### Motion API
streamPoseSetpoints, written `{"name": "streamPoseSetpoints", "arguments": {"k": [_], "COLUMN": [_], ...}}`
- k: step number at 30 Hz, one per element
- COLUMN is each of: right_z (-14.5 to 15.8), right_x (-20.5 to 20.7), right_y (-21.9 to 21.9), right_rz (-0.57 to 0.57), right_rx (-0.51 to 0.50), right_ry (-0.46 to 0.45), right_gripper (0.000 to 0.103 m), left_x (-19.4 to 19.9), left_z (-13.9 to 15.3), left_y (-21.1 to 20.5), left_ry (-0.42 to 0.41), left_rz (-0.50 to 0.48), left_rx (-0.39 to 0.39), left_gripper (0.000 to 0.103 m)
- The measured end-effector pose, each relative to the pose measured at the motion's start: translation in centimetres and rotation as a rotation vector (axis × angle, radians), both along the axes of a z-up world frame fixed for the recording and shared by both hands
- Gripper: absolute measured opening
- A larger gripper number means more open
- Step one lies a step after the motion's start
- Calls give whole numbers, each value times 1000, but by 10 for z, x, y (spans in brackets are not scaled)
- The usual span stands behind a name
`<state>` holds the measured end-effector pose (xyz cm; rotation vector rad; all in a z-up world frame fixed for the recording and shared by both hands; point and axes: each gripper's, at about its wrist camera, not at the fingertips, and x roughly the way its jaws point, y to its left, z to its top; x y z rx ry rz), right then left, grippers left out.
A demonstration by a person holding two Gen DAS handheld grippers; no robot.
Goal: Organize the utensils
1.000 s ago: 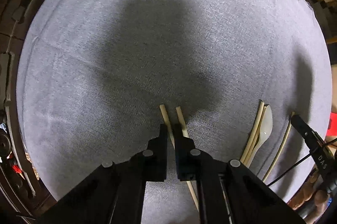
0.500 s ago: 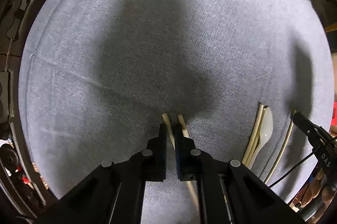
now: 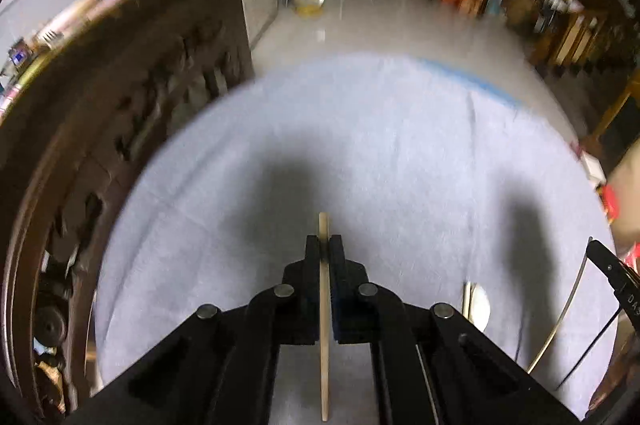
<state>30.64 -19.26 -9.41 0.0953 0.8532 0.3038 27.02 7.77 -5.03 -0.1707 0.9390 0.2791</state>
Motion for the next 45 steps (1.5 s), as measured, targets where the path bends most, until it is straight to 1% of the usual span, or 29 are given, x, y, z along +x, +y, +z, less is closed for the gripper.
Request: {"name": "streamPoseSetpoints", "arguments": {"k": [1, 2, 3, 4, 5, 8, 9, 10, 12, 16, 17, 18, 22, 26, 27, 30, 31, 32, 33, 34, 35, 36, 37, 38, 39, 41, 42, 43, 45], "right_z": [5, 9, 12, 13, 16, 19, 23, 25, 29, 36, 38, 38, 35, 33, 33, 30, 27, 20, 9, -1, -13, -26, -36, -41, -45, -54, -56, -58, -70], "right_x": [-6, -12, -19, -27, -34, -55, -63, -70, -78, -98, -102, -105, -122, -124, -121, -105, -95, -79, -60, -44, -26, -5, 11, 22, 37, 58, 69, 76, 94], "right_y": [3, 5, 5, 7, 9, 19, 21, 24, 25, 23, 21, 21, 19, 13, 10, 0, -3, -4, -6, -7, -8, -8, -7, -6, -5, 2, 7, 12, 22], "right_rz": [-14, -27, -41, -52, -56, -55, -50, -45, -38, -37, -37, -34, -15, -24, -30, -32, -33, -14, 10, 27, 44, 51, 56, 51, 31, 38, 39, 38, 33], "right_rx": [-22, -42, -54, -76, -98, -144, -160, -172, -184, -191, -187, -187, -211, -195, -184, -128, -117, -104, -75, -52, -33, -19, -17, -15, -26, -30, -40, -64, -130], "right_ry": [-50, -99, -140, -185, -220, -303, -331, -351, -371, -398, -400, -400, -411, -396, -381, -300, -255, -163, -53, 43, 150, 257, 335, 373, 398, 464, 480, 484, 542], "right_gripper": [4, 4, 4, 4, 4, 4, 4, 4, 4, 4, 3, 0, 0, 0, 0, 0, 1, 3, 8, 21, 23, 23, 23, 23, 23, 22, 22, 22, 23], "left_x": [-6, -7, -13, -18, -23, -45, -56, -60, -66, -93, -100, -104, -123, -129, -128, -121, -117, -110, -100, -91, -81, -69, -58, -50, -42, -25, -17, -12, -1], "left_z": [2, 1, 3, 3, 3, 7, 12, 8, 10, 14, 18, 20, 22, 24, 24, 25, 26, 26, 24, 20, 15, 7, 0, -5, -10, -21, -27, -31, -43], "left_y": [-4, -3, -4, -5, -6, -12, -18, -19, -21, -19, -21, -22, -22, -17, -17, -17, -17, -16, -17, -15, -11, -8, -3, 3, 7, 14, 15, 17, 22], "left_ry": [-34, -79, -121, -152, -179, -265, -282, -300, -331, -374, -380, -385, -408, -407, -403, -379, -369, -348, -297, -256, -212, -151, -101, -68, -34, 34, 70, 93, 156], "left_rz": [13, 20, 16, 17, 22, 20, 16, 9, -1, -11, -16, -19, -18, -5, -6, -18, -23, -32, -48, -57, -58, -62, -68, -55, -49, -64, -72, -78, -81], "left_rx": [39, 56, 56, 77, 103, 148, 156, 160, 185, 195, 195, 196, 192, 173, 170, 158, 148, 130, 120, 93, 55, 29, -17, -50, -61, -119, -126, -135, -169], "left_gripper": [4, 4, 4, 4, 4, 4, 4, 4, 4, 4, 4, 4, 4, 4, 4, 4, 4, 4, 4, 4, 4, 3, 3, 3, 3, 3, 3, 3, 3]}}
